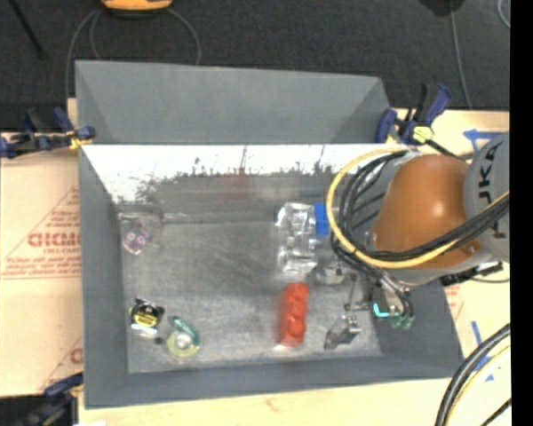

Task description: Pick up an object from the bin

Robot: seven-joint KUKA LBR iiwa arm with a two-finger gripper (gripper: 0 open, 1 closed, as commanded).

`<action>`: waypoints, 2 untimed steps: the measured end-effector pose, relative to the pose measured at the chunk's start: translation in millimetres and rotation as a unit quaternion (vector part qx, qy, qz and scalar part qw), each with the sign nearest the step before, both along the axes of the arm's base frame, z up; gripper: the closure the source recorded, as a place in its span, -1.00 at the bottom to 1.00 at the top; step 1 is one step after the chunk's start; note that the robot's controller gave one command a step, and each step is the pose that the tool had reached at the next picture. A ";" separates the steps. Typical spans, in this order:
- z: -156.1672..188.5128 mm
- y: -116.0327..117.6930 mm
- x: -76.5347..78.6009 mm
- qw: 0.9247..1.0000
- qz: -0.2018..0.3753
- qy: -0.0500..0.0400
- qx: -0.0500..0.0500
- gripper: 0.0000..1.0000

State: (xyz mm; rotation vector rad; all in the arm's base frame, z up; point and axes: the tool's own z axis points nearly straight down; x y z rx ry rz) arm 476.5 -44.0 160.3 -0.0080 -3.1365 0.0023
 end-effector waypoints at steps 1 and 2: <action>-43.6 18.5 11.4 0.989 0.150 -0.005 0.001 -1.00; -60.5 40.8 15.7 0.918 0.396 -0.004 0.001 -1.00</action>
Offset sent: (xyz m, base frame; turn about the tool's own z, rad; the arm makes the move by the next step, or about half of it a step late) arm 0.0182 0.0347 -0.0903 -0.4832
